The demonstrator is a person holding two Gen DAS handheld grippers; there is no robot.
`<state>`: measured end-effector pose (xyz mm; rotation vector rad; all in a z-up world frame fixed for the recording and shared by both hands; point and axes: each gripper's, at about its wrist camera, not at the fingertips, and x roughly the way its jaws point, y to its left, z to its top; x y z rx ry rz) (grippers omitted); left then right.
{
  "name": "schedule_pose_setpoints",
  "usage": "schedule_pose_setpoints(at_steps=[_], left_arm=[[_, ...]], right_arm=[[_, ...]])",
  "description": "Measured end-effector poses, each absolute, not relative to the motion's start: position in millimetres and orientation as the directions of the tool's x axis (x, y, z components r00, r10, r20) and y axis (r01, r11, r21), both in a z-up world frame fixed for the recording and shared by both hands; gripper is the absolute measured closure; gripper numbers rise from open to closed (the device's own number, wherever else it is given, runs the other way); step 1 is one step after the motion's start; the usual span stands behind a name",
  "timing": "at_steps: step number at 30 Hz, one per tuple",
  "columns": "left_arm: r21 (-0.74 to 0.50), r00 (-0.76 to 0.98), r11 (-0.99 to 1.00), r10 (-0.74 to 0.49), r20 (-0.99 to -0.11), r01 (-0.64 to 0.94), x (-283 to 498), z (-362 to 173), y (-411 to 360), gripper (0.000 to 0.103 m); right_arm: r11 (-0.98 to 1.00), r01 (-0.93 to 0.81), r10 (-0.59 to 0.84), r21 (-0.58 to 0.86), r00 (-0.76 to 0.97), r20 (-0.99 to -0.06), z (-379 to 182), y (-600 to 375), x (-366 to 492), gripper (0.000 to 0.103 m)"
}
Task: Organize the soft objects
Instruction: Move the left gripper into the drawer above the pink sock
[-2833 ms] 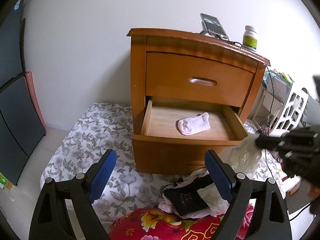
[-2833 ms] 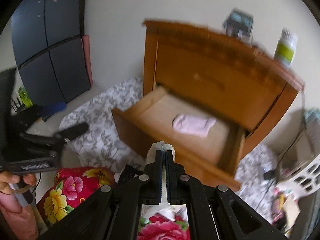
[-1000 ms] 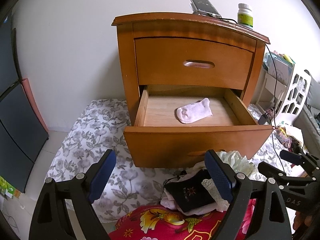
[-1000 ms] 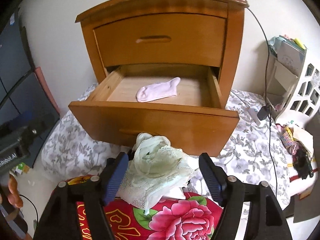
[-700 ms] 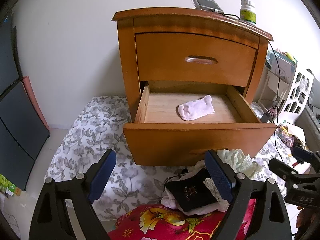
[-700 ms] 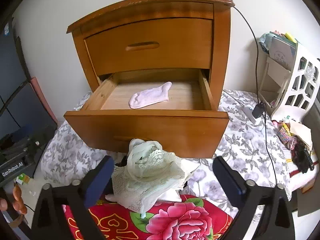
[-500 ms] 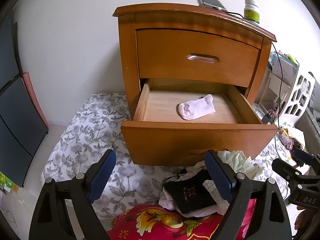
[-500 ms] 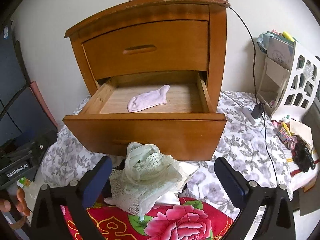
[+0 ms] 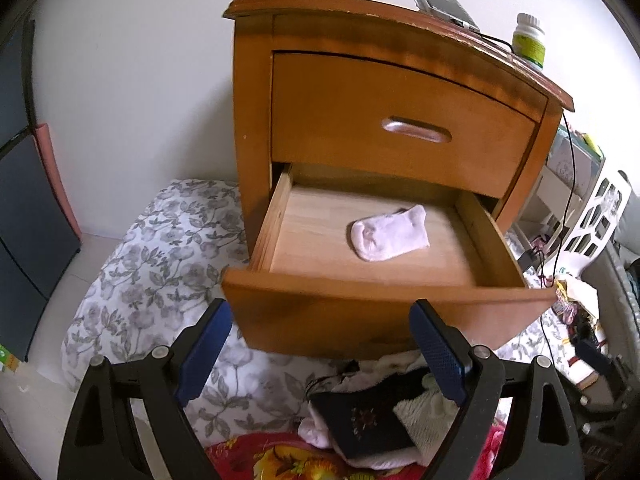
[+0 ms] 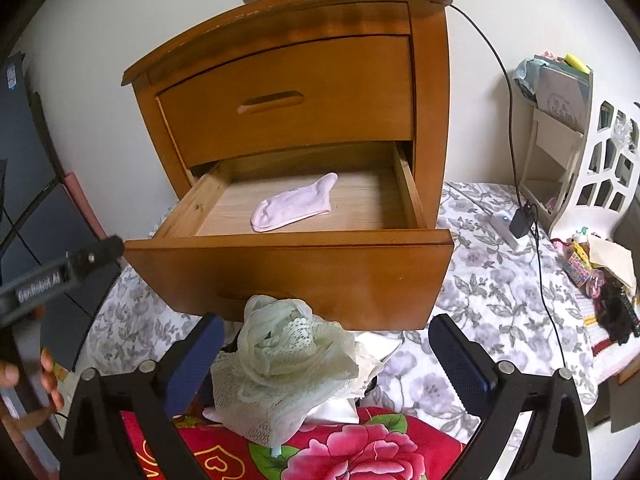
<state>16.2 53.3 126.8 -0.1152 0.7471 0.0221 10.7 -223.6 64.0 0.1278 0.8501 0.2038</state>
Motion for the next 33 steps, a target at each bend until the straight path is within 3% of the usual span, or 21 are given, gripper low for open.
schedule_pose_setpoints(at_steps=[1, 20, 25, 33], left_arm=[[-0.094, 0.733, 0.994, -0.025, -0.68, -0.053, 20.9, 129.0, 53.4, 0.0], [0.001, 0.699, 0.99, -0.1, -0.708, 0.142, 142.2, 188.6, 42.5, 0.0], [0.06, 0.617, 0.983, -0.062, -0.785, 0.175, 168.3, 168.4, 23.6, 0.0], [0.025, 0.449, 0.987, -0.051, -0.892, 0.161, 201.3, 115.9, 13.1, 0.0]], right_arm=[[0.972, -0.128, 0.234, 0.198, 0.641, -0.731, 62.5, -224.3, 11.9, 0.0], [0.96, -0.13, 0.274, 0.247, 0.61, -0.744, 41.5, -234.8, 34.0, 0.0], [0.958, -0.134, 0.283, 0.255, 0.595, -0.752, 34.8, -235.6, 38.8, 0.0], [0.956, -0.149, 0.293, 0.254, 0.57, -0.768, 25.0, -235.0, 42.2, 0.0]])
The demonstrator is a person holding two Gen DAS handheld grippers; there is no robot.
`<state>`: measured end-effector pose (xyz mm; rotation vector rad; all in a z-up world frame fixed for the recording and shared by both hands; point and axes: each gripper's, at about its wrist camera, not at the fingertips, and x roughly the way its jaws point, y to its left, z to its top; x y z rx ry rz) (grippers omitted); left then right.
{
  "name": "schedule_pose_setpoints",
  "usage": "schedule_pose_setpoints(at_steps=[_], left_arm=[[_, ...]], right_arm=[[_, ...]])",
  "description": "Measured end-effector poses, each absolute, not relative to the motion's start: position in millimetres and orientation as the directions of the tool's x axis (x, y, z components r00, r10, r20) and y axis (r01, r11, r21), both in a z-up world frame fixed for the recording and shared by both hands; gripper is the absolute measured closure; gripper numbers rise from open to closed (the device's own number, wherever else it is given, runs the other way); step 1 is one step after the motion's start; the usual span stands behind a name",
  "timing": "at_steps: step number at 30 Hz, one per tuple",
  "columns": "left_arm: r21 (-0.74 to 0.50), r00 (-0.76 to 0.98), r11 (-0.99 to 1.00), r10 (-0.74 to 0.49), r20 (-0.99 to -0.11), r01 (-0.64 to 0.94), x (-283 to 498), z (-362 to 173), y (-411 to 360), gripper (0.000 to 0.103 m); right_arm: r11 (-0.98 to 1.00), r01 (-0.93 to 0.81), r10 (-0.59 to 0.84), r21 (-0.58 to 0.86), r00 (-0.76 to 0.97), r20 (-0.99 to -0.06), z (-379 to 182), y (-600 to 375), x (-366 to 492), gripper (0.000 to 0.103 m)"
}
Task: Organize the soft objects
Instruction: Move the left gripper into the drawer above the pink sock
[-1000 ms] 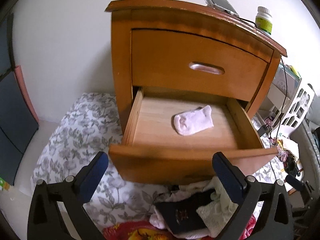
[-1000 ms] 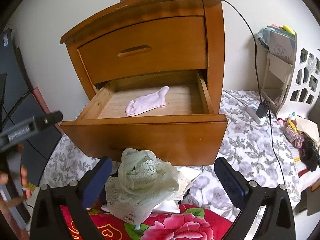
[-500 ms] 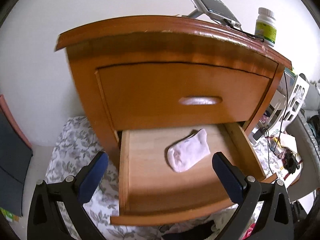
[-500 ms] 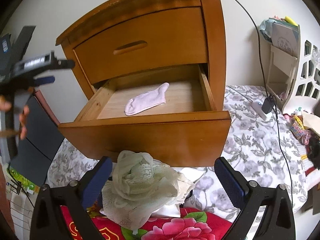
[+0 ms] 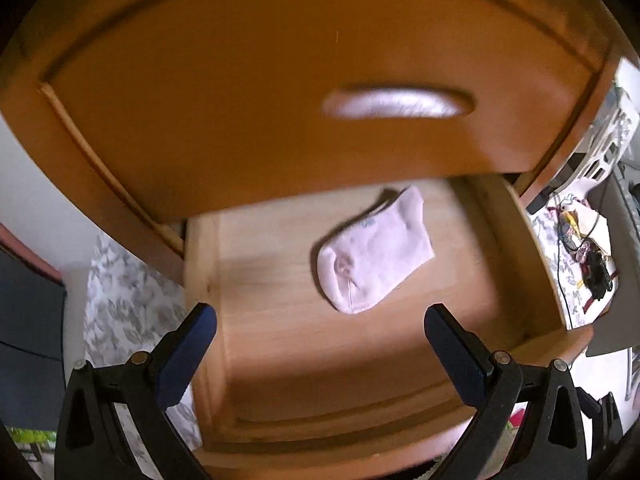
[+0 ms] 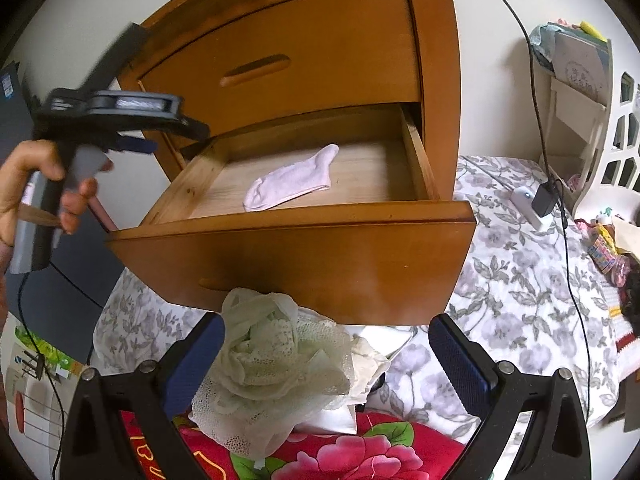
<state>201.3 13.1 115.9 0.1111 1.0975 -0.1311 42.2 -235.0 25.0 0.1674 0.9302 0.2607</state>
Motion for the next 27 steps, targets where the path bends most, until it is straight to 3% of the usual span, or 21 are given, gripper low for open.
schedule_pose_setpoints(at_steps=[14, 24, 27], left_arm=[[0.139, 0.286, 0.964, 0.07, -0.956, 0.229, 242.5, 60.5, -9.2, 0.0], [0.101, 0.199, 0.961, 0.049, -0.979, 0.259, 268.3, 36.5, -25.6, 0.005], [0.093, 0.191, 0.963, 0.044, -0.981, 0.254, 279.9, 33.9, -33.0, 0.011]], right_arm=[[0.957, -0.138, 0.288, 0.254, 0.542, -0.789, 12.4, -236.0, 51.1, 0.0], [0.958, -0.133, 0.284, 0.253, 0.526, -0.802, 4.5, -234.9, 56.0, 0.0], [0.958, -0.133, 0.285, 0.253, 0.522, -0.804, 2.3, -235.1, 57.7, 0.0]])
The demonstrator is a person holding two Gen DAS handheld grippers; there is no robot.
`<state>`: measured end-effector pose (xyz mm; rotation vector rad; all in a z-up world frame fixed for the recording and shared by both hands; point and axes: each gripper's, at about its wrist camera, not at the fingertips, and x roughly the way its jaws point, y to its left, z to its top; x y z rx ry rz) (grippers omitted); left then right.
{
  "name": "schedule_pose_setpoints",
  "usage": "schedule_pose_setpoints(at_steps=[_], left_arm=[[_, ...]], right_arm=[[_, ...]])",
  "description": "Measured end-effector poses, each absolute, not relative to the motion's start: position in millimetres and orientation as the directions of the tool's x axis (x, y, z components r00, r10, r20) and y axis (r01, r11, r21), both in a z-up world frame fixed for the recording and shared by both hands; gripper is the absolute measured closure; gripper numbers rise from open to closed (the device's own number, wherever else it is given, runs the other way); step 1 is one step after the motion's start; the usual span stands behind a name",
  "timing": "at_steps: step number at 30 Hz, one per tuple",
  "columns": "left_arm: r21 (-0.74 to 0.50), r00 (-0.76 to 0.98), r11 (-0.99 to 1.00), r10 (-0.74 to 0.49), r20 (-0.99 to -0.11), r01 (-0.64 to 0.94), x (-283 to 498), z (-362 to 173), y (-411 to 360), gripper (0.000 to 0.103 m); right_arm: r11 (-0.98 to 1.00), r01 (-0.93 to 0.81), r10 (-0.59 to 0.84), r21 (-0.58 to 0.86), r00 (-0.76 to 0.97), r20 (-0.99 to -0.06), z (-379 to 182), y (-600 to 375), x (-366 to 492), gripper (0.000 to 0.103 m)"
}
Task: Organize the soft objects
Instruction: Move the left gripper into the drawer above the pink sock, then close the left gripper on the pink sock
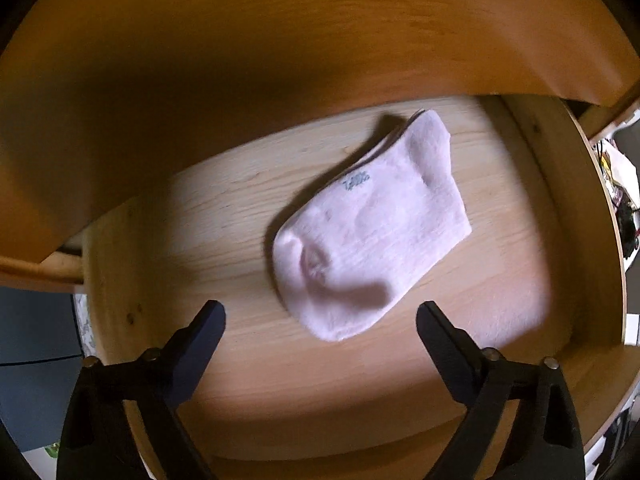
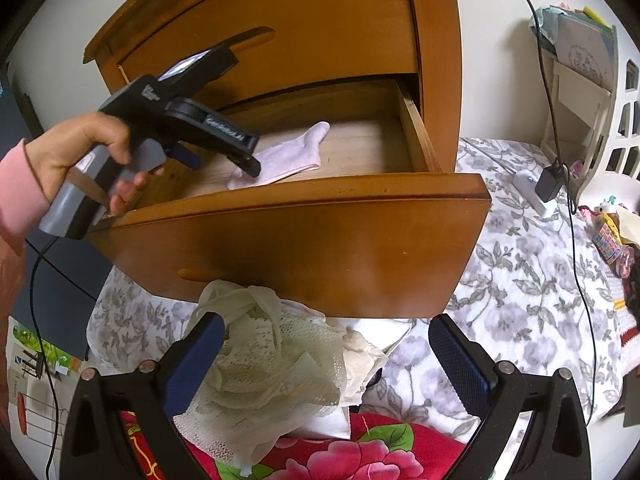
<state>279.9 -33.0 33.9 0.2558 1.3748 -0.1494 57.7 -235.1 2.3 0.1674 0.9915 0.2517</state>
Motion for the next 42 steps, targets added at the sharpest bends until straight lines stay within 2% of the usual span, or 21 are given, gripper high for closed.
schedule_pose_setpoints(at_steps=[5, 9, 23, 26, 28, 31, 37, 42], left_arm=[[0.08, 0.172, 0.963, 0.036, -0.984, 0.256, 290.5, 27.7, -38.9, 0.018], [0.074, 0.155, 0.964, 0.035, -0.987, 0.254, 295.8, 19.3, -42.5, 0.029], [0.075, 0.149, 0.959, 0.035, -0.988, 0.273, 286.6, 1.6, -41.0, 0.043], [0.079, 0.153, 0.955, 0.036, -0.988, 0.284, 285.6, 0.8, -38.6, 0.049], [0.086, 0.156, 0.954, 0.042, -0.987, 0.289, 284.8, 1.7, -36.8, 0.059], [0.095, 0.159, 0.952, 0.05, -0.986, 0.292, 284.2, 2.0, -34.7, 0.067], [0.091, 0.166, 0.954, 0.044, -0.985, 0.286, 282.9, 2.6, -28.3, 0.08], [0.087, 0.168, 0.954, 0.039, -0.985, 0.286, 280.7, 1.0, -30.3, 0.085]], right_arm=[[0.958, -0.13, 0.284, 0.254, 0.517, -0.807, -0.3, -235.9, 59.9, 0.0], [0.958, -0.126, 0.284, 0.257, 0.519, -0.806, -1.4, -238.2, 61.9, 0.0], [0.957, -0.124, 0.287, 0.261, 0.516, -0.807, -2.5, -239.6, 64.1, 0.0], [0.957, -0.125, 0.287, 0.26, 0.515, -0.808, -2.8, -239.5, 64.4, 0.0], [0.957, -0.126, 0.287, 0.261, 0.513, -0.809, -2.9, -239.4, 64.3, 0.0], [0.957, -0.129, 0.288, 0.259, 0.512, -0.809, -4.0, -239.2, 64.5, 0.0], [0.958, -0.126, 0.286, 0.259, 0.51, -0.811, -4.9, -238.2, 64.4, 0.0], [0.958, -0.129, 0.286, 0.256, 0.509, -0.812, -4.1, -237.1, 63.2, 0.0]])
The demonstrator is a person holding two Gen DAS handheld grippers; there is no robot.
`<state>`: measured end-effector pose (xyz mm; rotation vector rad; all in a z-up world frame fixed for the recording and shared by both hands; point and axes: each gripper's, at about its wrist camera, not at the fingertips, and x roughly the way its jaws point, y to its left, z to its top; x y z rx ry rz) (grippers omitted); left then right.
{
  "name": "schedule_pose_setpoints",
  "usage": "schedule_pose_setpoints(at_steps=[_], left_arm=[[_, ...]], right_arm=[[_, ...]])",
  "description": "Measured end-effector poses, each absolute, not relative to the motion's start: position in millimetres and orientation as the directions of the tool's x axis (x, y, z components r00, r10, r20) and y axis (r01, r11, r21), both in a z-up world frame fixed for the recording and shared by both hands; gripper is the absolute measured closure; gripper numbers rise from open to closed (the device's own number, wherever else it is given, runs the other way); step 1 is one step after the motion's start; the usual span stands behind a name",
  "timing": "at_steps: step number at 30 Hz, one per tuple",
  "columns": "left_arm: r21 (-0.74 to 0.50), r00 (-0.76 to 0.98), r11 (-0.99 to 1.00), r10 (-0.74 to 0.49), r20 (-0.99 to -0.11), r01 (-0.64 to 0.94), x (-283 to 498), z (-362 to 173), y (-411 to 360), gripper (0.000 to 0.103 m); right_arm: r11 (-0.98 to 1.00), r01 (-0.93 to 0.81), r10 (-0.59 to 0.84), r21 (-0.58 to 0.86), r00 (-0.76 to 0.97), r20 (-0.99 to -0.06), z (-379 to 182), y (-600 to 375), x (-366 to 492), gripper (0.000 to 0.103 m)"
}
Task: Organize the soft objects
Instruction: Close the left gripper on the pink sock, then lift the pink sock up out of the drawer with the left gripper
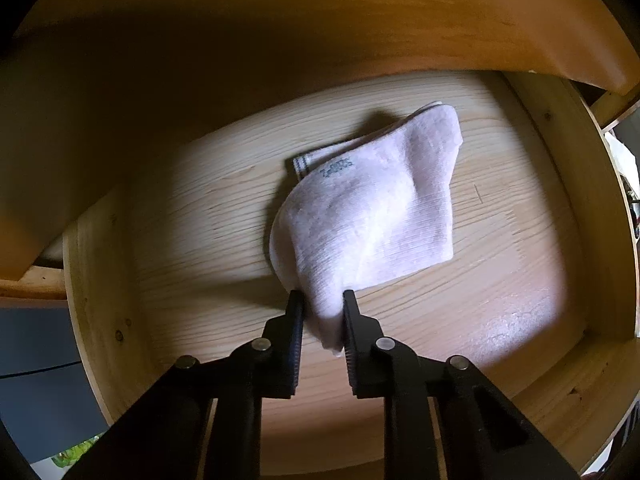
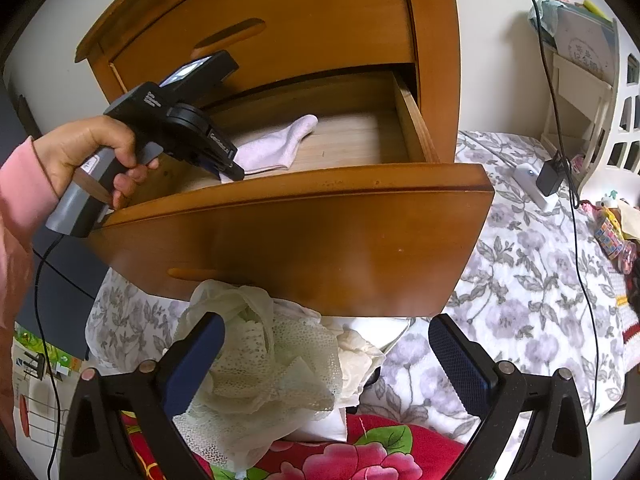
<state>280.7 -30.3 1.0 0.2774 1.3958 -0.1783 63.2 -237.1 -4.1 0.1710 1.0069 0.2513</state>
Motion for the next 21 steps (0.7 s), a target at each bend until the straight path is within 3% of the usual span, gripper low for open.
schedule_pose_setpoints(at_steps=[21], left_arm=[[0.085, 0.298, 0.968, 0.011, -0.955, 0.237, 235.7, 57.5, -39.7, 0.09]], right_arm=[[0.963, -0.133, 0.268, 0.235, 0.562, -0.783, 29.7, -235.1, 41.3, 0.0]])
